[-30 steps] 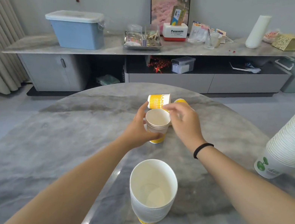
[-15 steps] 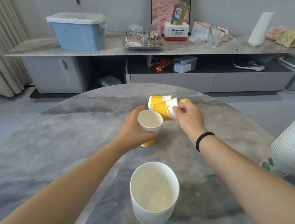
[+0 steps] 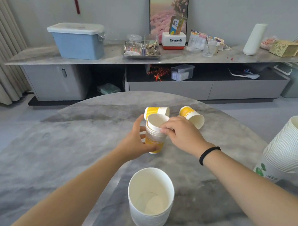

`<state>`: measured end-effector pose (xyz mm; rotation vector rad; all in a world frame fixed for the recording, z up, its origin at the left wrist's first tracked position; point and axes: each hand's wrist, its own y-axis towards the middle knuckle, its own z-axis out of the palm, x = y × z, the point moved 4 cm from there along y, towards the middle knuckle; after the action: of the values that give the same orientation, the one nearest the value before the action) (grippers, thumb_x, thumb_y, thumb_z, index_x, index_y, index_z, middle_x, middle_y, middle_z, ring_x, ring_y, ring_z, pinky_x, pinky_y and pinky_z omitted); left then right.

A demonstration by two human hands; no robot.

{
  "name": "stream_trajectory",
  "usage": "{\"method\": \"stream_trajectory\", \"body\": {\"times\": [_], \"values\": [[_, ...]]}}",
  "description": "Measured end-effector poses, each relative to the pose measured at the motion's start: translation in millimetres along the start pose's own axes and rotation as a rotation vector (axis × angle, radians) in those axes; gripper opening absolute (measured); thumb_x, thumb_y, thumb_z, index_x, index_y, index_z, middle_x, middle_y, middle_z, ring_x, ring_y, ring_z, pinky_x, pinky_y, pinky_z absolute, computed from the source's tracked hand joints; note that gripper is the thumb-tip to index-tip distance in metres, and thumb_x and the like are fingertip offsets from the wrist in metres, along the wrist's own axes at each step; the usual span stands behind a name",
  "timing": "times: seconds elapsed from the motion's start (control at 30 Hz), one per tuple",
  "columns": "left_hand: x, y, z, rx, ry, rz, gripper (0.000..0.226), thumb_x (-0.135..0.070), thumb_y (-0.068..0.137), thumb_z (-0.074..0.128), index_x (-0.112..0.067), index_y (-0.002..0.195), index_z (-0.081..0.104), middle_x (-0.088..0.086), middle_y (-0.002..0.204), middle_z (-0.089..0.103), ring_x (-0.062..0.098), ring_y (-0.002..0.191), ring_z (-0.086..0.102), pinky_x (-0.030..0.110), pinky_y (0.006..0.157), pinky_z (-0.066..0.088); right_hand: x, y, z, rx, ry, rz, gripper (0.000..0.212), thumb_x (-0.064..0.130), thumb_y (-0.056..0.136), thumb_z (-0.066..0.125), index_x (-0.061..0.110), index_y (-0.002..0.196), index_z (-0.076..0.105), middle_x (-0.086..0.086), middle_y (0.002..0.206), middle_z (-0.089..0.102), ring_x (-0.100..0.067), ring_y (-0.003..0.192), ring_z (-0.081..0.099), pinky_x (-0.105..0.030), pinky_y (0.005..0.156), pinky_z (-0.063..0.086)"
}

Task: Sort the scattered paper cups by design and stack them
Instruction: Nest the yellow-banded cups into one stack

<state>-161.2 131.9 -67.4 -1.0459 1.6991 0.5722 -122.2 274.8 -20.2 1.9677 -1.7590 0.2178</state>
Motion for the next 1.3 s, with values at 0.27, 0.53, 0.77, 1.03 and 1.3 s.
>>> {"method": "stream_trajectory", "body": {"times": [0.27, 0.53, 0.77, 1.03, 1.3], "values": [[-14.5, 25.1, -19.8, -0.125, 0.300, 0.037, 0.063, 0.010, 0.082, 0.041, -0.013, 0.140, 0.036, 0.013, 0.132, 0.049, 0.022, 0.113, 0.053, 0.024, 0.090, 0.040, -45.9, 10.3, -17.7, -0.311, 0.209, 0.306, 0.025, 0.027, 0.092, 0.050, 0.018, 0.100, 0.071, -0.005, 0.106, 0.053, -0.015, 0.096, 0.050, -0.033, 0.088, 0.042], [-15.2, 87.4, -25.1, 0.081, 0.722, 0.132, 0.065, -0.004, 0.092, 0.046, -0.020, 0.150, 0.021, 0.003, 0.159, 0.018, 0.023, 0.146, 0.021, 0.034, 0.117, 0.019, -108.8, 28.2, -6.7, -0.125, -0.028, 0.714, 0.052, 0.044, 0.087, 0.053, 0.034, 0.137, 0.039, -0.015, 0.152, 0.016, -0.036, 0.138, 0.017, -0.041, 0.112, 0.021], [17.9, 106.7, -28.4, 0.083, 0.821, 0.080, 0.080, -0.039, 0.078, 0.066, -0.038, 0.145, 0.023, 0.002, 0.146, 0.037, 0.029, 0.136, 0.034, 0.049, 0.108, 0.037, -116.8, 30.1, 3.8, -0.153, -0.013, 0.623, 0.047, 0.023, 0.081, 0.064, 0.028, 0.125, 0.050, -0.012, 0.132, 0.035, -0.037, 0.124, 0.032, -0.040, 0.099, 0.036], [27.7, 85.6, -44.1, -0.185, 0.607, -0.019, 0.070, -0.035, 0.077, 0.072, -0.017, 0.136, 0.041, 0.012, 0.137, 0.046, 0.032, 0.128, 0.041, 0.045, 0.101, 0.041, -99.0, 18.8, 6.6, -0.131, 0.114, 0.624, 0.050, 0.029, 0.071, 0.068, 0.034, 0.118, 0.053, -0.008, 0.118, 0.059, -0.034, 0.116, 0.047, -0.040, 0.095, 0.045], [-12.7, 38.7, -74.2, -0.426, 0.002, 0.015, 0.049, -0.022, 0.073, 0.071, -0.016, 0.116, 0.046, 0.007, 0.118, 0.054, 0.021, 0.098, 0.055, 0.023, 0.067, 0.045, -37.5, 9.7, -31.1, -0.263, 0.491, 0.555, 0.046, 0.025, 0.082, 0.061, 0.012, 0.122, 0.043, -0.002, 0.110, 0.050, -0.019, 0.093, 0.049, -0.022, 0.058, 0.038]]}}
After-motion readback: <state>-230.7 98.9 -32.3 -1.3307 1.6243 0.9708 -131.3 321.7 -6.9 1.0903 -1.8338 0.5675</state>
